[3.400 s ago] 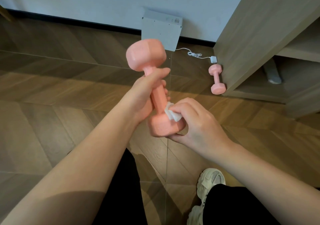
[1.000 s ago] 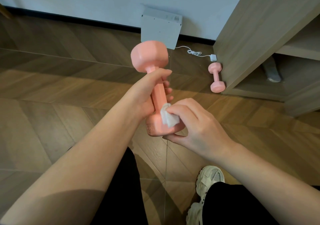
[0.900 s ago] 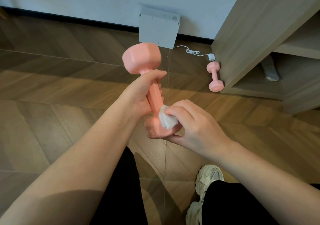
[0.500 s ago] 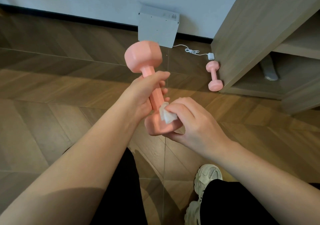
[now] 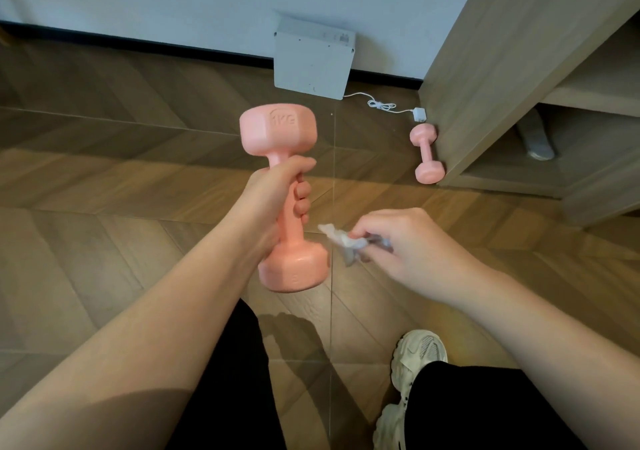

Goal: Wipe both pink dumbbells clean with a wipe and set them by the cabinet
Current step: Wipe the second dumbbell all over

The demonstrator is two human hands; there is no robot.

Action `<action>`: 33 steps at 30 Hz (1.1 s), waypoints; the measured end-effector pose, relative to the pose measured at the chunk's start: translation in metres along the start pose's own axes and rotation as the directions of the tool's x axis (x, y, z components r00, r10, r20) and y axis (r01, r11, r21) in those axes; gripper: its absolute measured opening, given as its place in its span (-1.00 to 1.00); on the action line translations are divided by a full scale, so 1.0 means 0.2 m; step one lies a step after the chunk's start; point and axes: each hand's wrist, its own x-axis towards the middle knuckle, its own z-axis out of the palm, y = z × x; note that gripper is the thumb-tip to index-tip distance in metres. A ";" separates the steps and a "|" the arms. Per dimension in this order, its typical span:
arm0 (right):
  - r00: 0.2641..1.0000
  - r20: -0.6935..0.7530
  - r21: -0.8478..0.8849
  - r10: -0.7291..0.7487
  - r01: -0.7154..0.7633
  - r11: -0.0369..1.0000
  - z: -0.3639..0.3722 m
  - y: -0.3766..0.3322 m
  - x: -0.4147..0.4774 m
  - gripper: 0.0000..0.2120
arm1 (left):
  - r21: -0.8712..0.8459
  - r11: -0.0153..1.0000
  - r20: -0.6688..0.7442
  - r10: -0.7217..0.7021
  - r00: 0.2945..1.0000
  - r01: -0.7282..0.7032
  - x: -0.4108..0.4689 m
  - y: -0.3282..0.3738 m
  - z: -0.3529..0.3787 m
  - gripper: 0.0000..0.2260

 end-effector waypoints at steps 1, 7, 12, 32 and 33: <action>0.997 -0.061 0.012 0.045 -0.044 0.999 -0.01 0.01 0.00 -0.93 | 0.049 0.998 -0.024 0.027 0.999 -0.025 0.01 -0.01 -0.01 -0.75; 0.748 -0.546 0.243 0.377 -0.289 0.926 -0.18 0.08 0.03 -0.87 | 0.336 0.926 -0.102 0.218 0.971 -0.173 0.03 -0.07 -0.02 -0.77; 0.755 -0.617 0.275 0.220 -0.055 0.960 -0.17 -0.02 0.06 -0.61 | 0.621 0.729 0.020 0.353 0.935 -0.289 0.03 -0.12 0.02 -0.78; 0.960 -0.234 0.320 0.155 -0.074 0.945 -0.05 -0.02 0.07 -0.63 | 0.846 0.434 0.150 0.366 0.918 -0.311 0.06 -0.20 0.05 -0.74; 0.956 -0.221 0.341 0.194 -0.110 0.934 -0.06 -0.01 0.08 -0.64 | 0.865 0.387 0.177 0.359 0.917 -0.318 0.06 -0.21 0.06 -0.73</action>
